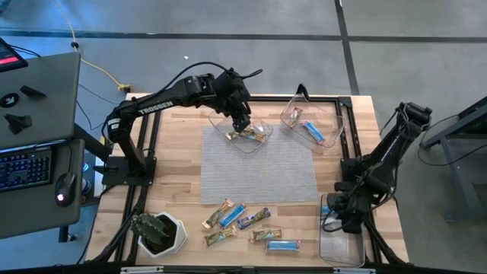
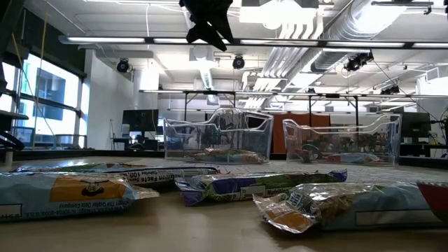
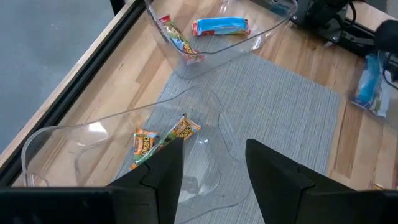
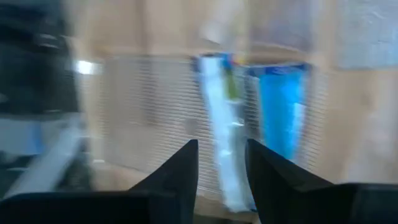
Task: Pick and place Granola Bars by type
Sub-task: Put the blue granola into the bottom right transparent bin
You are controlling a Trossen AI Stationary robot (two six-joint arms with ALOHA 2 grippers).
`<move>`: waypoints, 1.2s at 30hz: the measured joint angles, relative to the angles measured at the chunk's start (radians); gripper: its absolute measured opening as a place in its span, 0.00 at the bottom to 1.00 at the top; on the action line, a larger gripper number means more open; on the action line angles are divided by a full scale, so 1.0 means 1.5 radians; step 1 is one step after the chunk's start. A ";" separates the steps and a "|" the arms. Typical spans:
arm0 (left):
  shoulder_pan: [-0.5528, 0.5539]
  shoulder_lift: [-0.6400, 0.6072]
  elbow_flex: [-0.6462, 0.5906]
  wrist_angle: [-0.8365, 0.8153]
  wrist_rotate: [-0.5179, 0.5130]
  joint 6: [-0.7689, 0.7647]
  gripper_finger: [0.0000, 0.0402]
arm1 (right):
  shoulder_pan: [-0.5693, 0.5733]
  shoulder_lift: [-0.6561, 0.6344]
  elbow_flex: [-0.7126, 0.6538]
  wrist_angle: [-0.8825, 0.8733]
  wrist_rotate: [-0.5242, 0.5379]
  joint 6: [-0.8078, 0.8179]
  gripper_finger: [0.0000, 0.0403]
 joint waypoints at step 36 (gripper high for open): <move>0.000 0.000 0.000 -0.011 0.007 0.000 0.42 | -0.436 0.335 0.096 0.600 -0.137 -0.670 0.31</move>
